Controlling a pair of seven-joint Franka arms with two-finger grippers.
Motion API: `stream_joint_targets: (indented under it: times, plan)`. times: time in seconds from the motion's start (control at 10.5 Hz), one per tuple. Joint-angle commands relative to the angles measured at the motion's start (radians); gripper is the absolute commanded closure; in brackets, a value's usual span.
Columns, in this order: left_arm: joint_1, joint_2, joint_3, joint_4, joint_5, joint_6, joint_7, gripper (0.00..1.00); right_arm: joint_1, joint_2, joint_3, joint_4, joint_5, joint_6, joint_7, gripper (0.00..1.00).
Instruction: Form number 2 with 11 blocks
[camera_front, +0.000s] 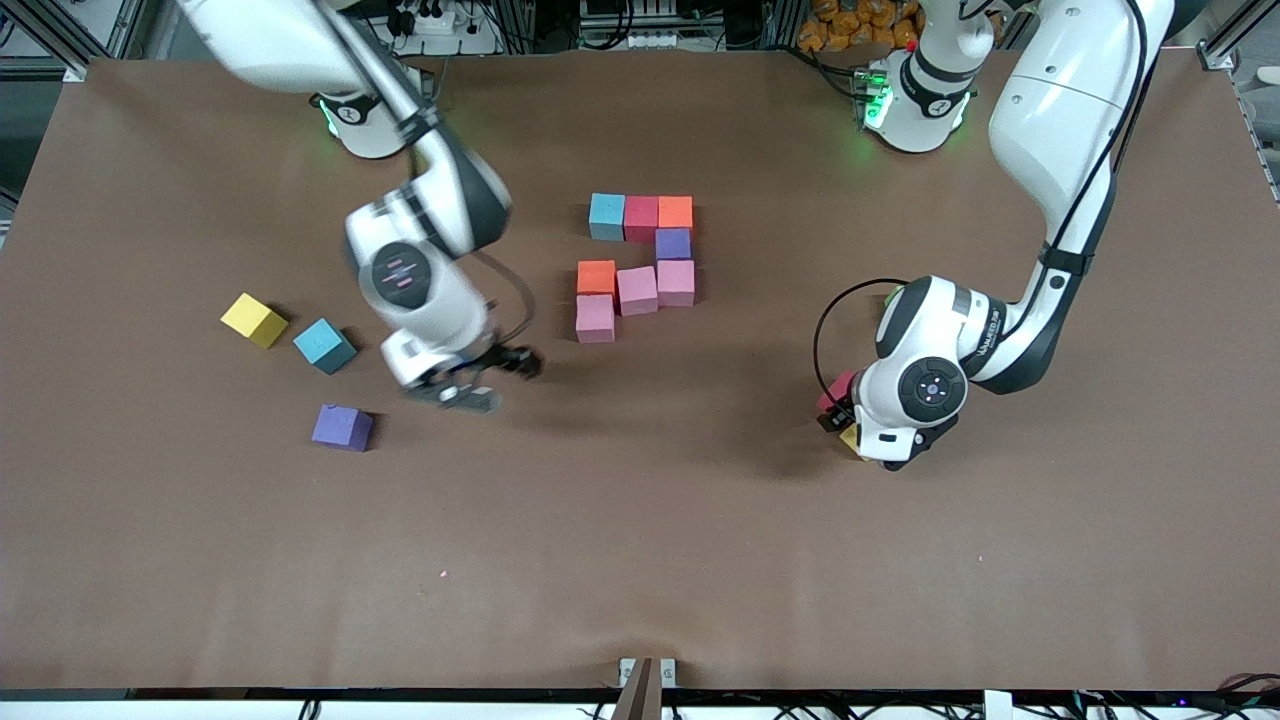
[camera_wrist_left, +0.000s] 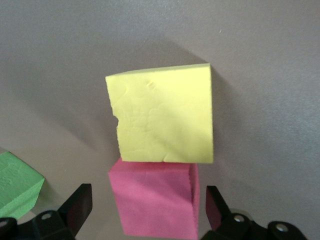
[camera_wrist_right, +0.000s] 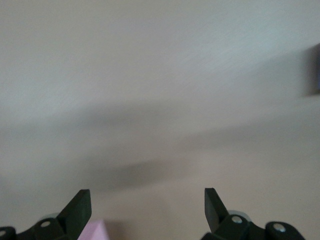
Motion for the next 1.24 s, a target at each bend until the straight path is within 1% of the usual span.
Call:
stream_joint_targets:
  times: [0.0,0.1,0.19,0.29,0.48,0.57,0.67,0.77,0.86,0.96,1.15]
  plan:
    - [0.0,-0.017,-0.001,-0.039,-0.008,0.042,-0.017,0.0,-0.117,0.042,0.014,0.046,-0.01,-0.007,-0.008,0.0]
    - [0.0,-0.011,-0.001,-0.048,-0.008,0.063,-0.017,0.0,-0.161,0.063,0.014,0.061,-0.01,-0.007,-0.027,0.0]
    - [-0.003,-0.006,-0.001,-0.05,-0.007,0.075,-0.017,0.0,-0.19,0.07,0.014,0.06,-0.01,-0.007,-0.097,0.0]
    - [-0.006,-0.003,-0.001,-0.048,-0.001,0.077,-0.016,0.12,-0.215,0.076,0.013,0.057,-0.013,-0.009,-0.187,0.0]
    - [-0.01,0.014,-0.001,-0.036,0.015,0.079,-0.005,0.43,-0.305,0.091,0.013,0.054,-0.013,-0.01,-0.447,0.0]
    - [-0.012,0.015,-0.003,-0.034,0.035,0.08,0.003,0.58,-0.339,0.108,0.013,0.057,-0.013,-0.003,-0.543,0.0]
    - [-0.013,0.015,-0.007,-0.03,0.044,0.08,0.009,0.68,-0.347,0.11,0.013,0.057,-0.017,0.001,-0.573,0.0]
    - [-0.042,0.017,-0.009,-0.005,0.046,0.08,0.027,0.69,-0.346,0.111,0.011,0.057,-0.043,0.001,-0.573,0.0]
    - [-0.077,0.018,-0.009,0.022,0.046,0.08,0.042,0.69,-0.347,0.114,0.011,0.055,-0.113,0.004,-0.573,0.0]
    - [-0.114,0.024,-0.009,0.062,0.046,0.08,0.039,0.68,-0.349,0.122,0.013,0.051,-0.163,0.022,-0.573,0.0]
    - [-0.203,0.047,-0.007,0.14,0.042,0.079,0.068,0.68,-0.355,0.139,0.013,0.039,-0.165,0.048,-0.565,0.0]
